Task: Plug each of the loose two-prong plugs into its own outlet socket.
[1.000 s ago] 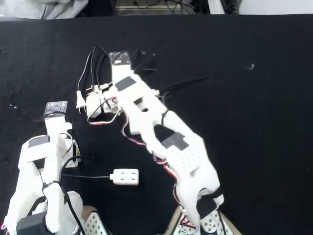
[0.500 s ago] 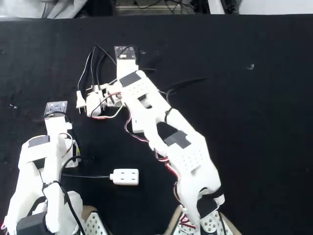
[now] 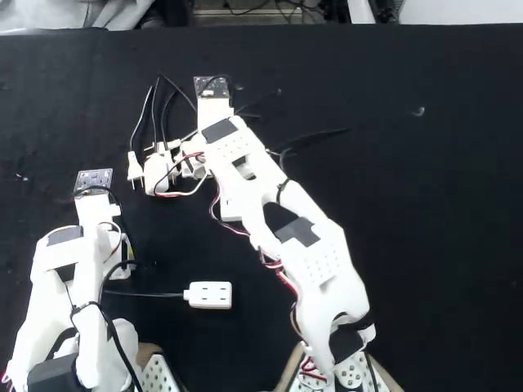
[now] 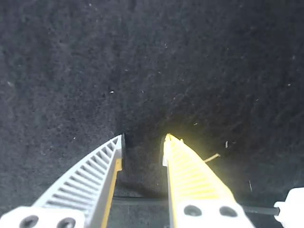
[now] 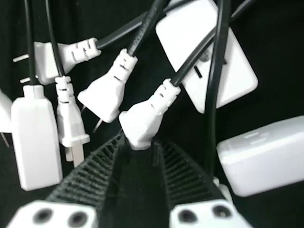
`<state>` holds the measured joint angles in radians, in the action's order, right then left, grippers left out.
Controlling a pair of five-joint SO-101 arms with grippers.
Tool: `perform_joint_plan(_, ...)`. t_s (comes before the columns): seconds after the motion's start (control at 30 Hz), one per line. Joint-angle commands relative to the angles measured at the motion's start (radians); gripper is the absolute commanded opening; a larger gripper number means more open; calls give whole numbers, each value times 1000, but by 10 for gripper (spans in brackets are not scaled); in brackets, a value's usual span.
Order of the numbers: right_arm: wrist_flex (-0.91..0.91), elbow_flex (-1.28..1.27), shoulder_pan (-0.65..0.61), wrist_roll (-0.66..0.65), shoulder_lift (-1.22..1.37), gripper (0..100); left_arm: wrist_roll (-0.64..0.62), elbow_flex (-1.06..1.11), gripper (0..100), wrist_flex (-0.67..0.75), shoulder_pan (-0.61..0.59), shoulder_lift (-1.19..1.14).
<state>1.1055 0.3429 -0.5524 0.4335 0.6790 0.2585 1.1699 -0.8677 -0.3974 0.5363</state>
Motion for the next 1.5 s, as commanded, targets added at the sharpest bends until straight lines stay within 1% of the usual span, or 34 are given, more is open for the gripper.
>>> perform_joint_plan(0.0,37,-56,12,14,-150,11,-5,4,141,48,-24,-8)
perform_joint_plan(0.13,28,-229,-14,-14,-338,11,-5,4,141,49,-24,-8)
perform_joint_plan(0.23,15,-360,-52,-97,-533,11,-5,4,141,49,-24,-8)
perform_joint_plan(0.33,17,-476,-44,-195,-716,11,-5,4,141,49,-24,-8)
perform_joint_plan(0.47,61,-616,54,-311,-926,11,-5,4,141,49,-24,-8)
perform_joint_plan(0.63,183,-791,207,-453,-1210,11,-5,4,141,63,-24,-8)
perform_joint_plan(0.77,238,-997,285,-623,-1428,11,-5,4,141,66,-24,-9)
perform_joint_plan(0.83,244,-1092,342,-718,-1527,11,-5,4,141,66,-24,-9)
perform_joint_plan(0.9,244,-1153,414,-781,-1624,11,-5,4,141,66,-24,-9)
perform_joint_plan(0.97,235,-1171,482,-784,-1718,11,-5,4,141,66,-24,-9)
perform_joint_plan(1.07,204,-1182,529,-723,-1827,11,-5,4,141,66,-24,-9)
perform_joint_plan(1.17,233,-1225,532,-717,-1840,11,-5,4,141,64,-24,-9)
perform_joint_plan(1.27,233,-1307,534,-795,-1761,11,-5,4,141,64,-24,-9)
perform_joint_plan(1.37,201,-1343,529,-827,-1592,11,-5,4,141,66,-24,-9)
perform_joint_plan(1.47,178,-1330,529,-898,-1374,11,-5,4,141,64,-24,-9)
